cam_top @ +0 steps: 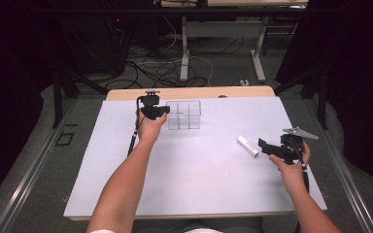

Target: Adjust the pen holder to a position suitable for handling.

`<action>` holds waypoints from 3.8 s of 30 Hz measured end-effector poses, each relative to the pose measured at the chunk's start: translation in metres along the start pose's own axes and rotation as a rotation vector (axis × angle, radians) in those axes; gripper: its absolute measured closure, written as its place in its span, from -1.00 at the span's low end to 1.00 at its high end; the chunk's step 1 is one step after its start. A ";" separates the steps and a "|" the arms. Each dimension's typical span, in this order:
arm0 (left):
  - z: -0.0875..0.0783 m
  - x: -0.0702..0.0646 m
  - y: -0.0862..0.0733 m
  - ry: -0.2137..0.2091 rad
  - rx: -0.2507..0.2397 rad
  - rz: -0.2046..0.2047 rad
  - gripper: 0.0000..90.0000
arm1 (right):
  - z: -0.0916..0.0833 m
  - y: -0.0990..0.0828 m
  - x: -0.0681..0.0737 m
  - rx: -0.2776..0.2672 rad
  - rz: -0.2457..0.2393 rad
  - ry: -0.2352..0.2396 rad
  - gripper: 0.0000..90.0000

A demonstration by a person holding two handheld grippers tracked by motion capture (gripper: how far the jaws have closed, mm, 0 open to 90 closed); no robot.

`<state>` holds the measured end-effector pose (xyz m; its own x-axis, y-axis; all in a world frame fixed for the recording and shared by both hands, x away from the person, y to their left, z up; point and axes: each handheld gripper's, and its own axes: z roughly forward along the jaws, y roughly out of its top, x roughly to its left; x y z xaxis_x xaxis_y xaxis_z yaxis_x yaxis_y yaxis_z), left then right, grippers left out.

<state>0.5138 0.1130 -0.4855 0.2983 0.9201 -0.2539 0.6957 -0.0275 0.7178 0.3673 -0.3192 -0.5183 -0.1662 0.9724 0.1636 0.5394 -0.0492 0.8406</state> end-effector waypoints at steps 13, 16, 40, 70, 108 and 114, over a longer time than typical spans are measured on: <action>-0.006 -0.013 -0.009 0.079 -0.033 0.036 0.95 | 0.001 0.000 0.000 0.003 -0.003 0.008 -0.80; -0.009 -0.013 -0.010 0.082 -0.030 0.036 0.95 | 0.001 -0.001 0.000 0.006 0.006 0.006 -0.79; -0.045 -0.012 -0.033 -0.004 0.051 -0.108 0.94 | 0.001 -0.001 0.002 0.008 0.007 0.011 -0.78; -0.066 -0.025 -0.052 -0.119 0.065 -0.099 0.68 | 0.001 -0.002 0.004 0.016 0.011 0.015 -0.77; -0.051 -0.021 -0.088 -0.206 0.117 -0.053 1.00 | 0.003 -0.003 0.006 0.022 0.003 0.023 -0.77; -0.049 -0.026 -0.089 -0.223 0.117 -0.057 1.00 | 0.004 -0.003 0.005 0.022 0.003 0.024 -0.77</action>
<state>0.4120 0.1108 -0.5114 0.3846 0.8128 -0.4376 0.7823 -0.0354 0.6218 0.3679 -0.3129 -0.5216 -0.1843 0.9664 0.1793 0.5578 -0.0473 0.8286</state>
